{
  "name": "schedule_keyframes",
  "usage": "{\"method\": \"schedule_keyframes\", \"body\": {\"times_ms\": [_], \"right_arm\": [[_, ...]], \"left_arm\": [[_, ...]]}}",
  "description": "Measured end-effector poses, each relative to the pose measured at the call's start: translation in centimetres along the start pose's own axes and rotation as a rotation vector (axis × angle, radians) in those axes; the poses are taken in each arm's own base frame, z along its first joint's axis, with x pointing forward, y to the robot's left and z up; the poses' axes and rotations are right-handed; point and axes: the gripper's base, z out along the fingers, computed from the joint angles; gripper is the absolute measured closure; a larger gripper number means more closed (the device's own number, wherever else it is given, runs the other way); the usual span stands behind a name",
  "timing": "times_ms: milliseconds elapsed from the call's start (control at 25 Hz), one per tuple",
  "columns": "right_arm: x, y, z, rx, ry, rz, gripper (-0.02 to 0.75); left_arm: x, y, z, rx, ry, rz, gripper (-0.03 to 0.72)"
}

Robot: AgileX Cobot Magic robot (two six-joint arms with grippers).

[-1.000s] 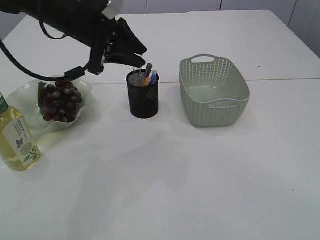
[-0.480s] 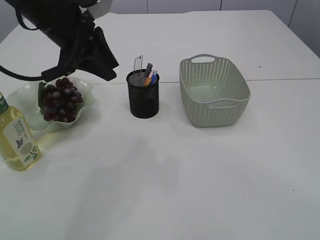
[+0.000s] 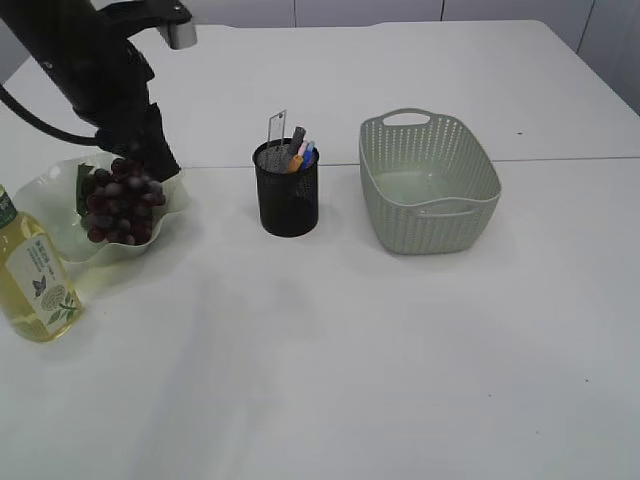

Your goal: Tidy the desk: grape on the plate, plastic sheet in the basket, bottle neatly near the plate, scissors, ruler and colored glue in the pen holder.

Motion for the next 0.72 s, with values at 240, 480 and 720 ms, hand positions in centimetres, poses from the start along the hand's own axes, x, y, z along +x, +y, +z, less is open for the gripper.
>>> {"method": "schedule_keyframes", "body": {"times_ms": [240,480,720], "right_arm": [[0.0,0.2,0.0,-0.026,0.004,0.008,0.28],[0.4,0.2,-0.8,-0.039,-0.019,0.013,0.28],[1.3,0.0,-2.0,-0.039,-0.056,0.013,0.279]], "left_arm": [[0.7,0.5,0.0,-0.066,0.066,-0.194,0.444],[1.7,1.1,-0.3,-0.119,0.142,-0.323,0.444],[2.8,2.1,-0.6,-0.157,0.173,-0.386,0.445]]}}
